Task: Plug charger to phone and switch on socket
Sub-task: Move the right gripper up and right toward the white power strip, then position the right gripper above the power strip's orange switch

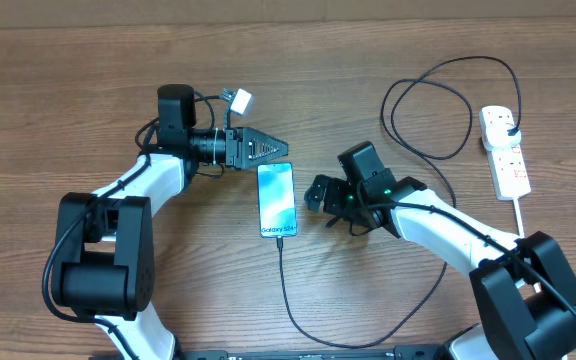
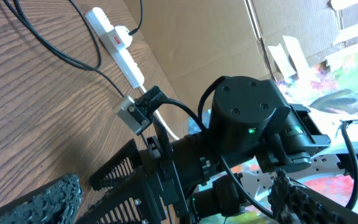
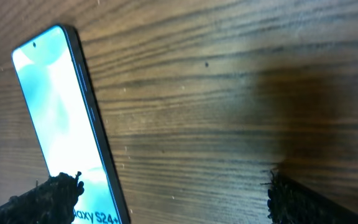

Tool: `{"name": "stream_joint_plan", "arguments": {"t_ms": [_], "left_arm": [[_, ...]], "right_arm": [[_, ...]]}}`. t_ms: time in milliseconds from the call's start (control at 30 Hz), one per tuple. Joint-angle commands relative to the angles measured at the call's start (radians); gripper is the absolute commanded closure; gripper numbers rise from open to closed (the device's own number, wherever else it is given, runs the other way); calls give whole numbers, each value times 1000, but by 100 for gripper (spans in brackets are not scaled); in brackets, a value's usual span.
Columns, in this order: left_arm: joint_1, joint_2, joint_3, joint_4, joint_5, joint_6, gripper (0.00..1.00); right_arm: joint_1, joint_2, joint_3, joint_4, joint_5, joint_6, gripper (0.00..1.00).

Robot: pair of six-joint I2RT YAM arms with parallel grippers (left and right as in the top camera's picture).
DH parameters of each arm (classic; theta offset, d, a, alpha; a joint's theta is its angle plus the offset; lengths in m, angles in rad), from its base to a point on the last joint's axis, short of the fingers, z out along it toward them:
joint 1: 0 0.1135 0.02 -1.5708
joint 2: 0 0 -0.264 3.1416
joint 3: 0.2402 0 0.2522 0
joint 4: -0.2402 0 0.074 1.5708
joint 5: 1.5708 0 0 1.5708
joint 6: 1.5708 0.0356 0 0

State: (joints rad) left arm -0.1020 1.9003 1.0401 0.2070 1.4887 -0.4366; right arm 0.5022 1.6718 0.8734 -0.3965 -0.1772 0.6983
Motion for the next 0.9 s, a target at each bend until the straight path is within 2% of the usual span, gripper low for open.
{"name": "stream_joint_plan", "arguments": {"t_ms": [0,200,467,600,867], "left_arm": [[3,-10,11,3,19,26,0],[3,-10,11,3,19,26,0],[3,-10,11,3,19,26,0],[3,-10,11,3,19,26,0],[3,-10,11,3,19,26,0]], "right_arm": [[-37,-27,3,-40,-26,-14,0],[-84,-27,169,-335,40,-14,0],[-135,-27,586,-801,244,-21,0],[-225,-27,681,-868,332,-21,0],[-529,-1,682,-883,311,-16,0]]}}
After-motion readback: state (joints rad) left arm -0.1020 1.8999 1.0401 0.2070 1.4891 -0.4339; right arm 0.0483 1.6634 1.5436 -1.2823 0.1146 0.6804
